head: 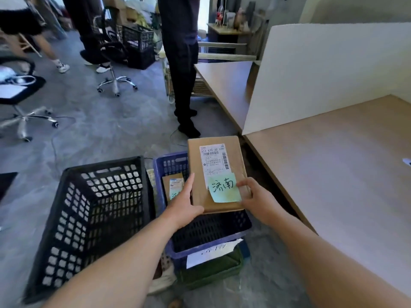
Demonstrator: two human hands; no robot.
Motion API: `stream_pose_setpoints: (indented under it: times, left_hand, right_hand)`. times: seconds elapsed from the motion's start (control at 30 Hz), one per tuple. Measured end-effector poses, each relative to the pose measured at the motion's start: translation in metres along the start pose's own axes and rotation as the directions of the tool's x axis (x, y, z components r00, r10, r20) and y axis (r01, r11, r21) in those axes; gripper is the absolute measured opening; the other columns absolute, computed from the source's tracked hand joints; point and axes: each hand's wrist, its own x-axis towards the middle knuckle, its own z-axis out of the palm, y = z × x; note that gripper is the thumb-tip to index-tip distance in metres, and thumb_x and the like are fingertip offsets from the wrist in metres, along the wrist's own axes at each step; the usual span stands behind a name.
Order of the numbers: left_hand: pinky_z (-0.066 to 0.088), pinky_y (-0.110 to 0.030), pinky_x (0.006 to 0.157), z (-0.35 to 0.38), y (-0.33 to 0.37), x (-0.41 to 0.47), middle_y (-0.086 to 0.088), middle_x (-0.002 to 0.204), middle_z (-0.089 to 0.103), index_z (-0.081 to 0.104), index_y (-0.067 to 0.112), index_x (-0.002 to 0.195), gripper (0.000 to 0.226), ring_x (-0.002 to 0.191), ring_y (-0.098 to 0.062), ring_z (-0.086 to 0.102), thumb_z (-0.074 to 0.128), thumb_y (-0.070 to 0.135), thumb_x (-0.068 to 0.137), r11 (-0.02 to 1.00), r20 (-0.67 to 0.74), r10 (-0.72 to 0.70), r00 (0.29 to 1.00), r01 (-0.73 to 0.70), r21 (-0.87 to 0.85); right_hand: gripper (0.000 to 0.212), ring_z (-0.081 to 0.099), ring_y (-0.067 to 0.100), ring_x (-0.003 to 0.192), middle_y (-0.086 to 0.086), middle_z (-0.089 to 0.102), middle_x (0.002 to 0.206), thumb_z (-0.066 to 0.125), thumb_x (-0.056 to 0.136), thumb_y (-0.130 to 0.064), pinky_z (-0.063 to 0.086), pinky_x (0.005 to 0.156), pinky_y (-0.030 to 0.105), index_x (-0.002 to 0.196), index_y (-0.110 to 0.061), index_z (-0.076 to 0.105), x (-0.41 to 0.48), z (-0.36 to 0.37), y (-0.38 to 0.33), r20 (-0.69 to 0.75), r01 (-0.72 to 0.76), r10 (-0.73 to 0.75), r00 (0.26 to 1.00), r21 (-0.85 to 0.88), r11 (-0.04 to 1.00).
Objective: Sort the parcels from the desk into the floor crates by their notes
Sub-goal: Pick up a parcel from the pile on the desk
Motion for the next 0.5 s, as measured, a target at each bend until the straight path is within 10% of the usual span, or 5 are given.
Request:
stream_pose_setpoints:
  times: [0.4, 0.5]
  left_hand:
    - [0.046, -0.023, 0.063, -0.02, -0.038, 0.102, 0.01, 0.154, 0.032, -0.012, 0.052, 0.147, 0.098, 0.099, -0.014, 0.06, 0.061, 0.014, 0.094, 0.995, -0.034, -0.095, 0.995, 0.094, -0.032]
    - [0.046, -0.022, 0.079, -0.005, -0.06, 0.123, 0.012, 0.155, 0.031, -0.011, 0.052, 0.147, 0.098, 0.116, -0.013, 0.052, 0.062, 0.016, 0.094, 0.993, -0.053, -0.113, 0.992, 0.111, -0.039]
  right_hand:
    - [0.039, 0.052, 0.005, 0.066, -0.016, 0.048, 0.079, 0.052, 0.094, -0.006, 0.035, 0.04, 0.016, 0.123, -0.032, 0.048, 0.111, 0.045, -0.014, -0.074, -0.062, 0.056, 0.996, -0.082, 0.995]
    - [0.042, 0.056, 0.009, 0.072, -0.012, 0.053, 0.089, 0.051, 0.093, -0.005, 0.045, 0.051, 0.025, 0.124, -0.032, 0.048, 0.136, 0.059, 0.009, -0.054, -0.074, 0.071, 0.996, -0.065, 0.995]
